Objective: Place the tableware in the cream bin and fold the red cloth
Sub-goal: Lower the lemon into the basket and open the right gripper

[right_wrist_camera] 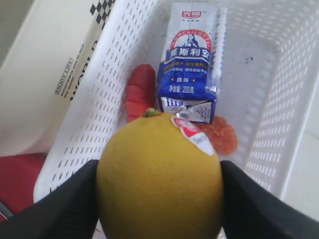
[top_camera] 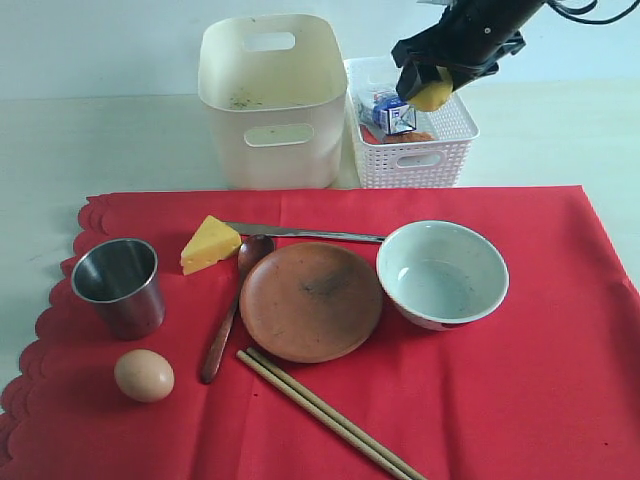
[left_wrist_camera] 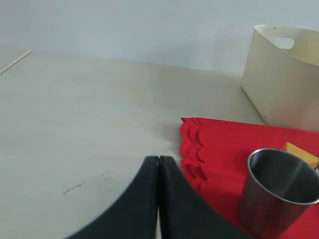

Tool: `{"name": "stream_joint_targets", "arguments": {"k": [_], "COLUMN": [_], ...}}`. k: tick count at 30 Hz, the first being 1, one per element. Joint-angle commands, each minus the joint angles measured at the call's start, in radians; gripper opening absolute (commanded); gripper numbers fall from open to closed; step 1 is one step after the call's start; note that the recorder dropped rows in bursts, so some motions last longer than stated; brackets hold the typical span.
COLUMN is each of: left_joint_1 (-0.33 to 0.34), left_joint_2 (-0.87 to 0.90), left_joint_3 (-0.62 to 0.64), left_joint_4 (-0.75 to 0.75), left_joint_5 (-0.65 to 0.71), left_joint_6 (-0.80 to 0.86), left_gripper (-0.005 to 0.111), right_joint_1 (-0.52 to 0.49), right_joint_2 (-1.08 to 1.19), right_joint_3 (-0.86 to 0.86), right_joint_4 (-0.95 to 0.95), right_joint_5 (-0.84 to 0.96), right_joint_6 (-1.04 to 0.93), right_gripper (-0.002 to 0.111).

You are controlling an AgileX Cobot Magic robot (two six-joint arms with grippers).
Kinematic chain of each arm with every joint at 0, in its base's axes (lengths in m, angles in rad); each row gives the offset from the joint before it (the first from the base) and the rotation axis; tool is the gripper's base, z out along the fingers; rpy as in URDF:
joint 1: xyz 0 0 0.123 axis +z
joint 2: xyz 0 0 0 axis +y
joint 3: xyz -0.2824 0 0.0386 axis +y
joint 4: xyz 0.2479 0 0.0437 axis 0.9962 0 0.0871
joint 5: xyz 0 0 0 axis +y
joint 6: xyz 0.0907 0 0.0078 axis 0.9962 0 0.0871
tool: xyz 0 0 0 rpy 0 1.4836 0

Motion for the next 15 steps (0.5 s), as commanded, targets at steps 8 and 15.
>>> {"name": "stream_joint_targets", "arguments": {"k": [8, 15], "left_joint_1": [-0.006, -0.006], "left_joint_2": [-0.006, -0.006], "left_joint_3": [0.003, 0.003], "left_joint_4": [-0.001, -0.001], "left_joint_5": [-0.003, -0.003], "left_joint_6": [-0.002, -0.002], "left_gripper": [0.001, 0.001], "right_joint_1": [-0.004, -0.002], "right_joint_2": [0.151, 0.155], "right_joint_3": [-0.103, -0.103], "right_joint_4": [0.075, 0.079], "right_joint_5": [0.012, 0.003], "right_joint_6": [-0.071, -0.079], "right_gripper": [0.0, 0.014]}}
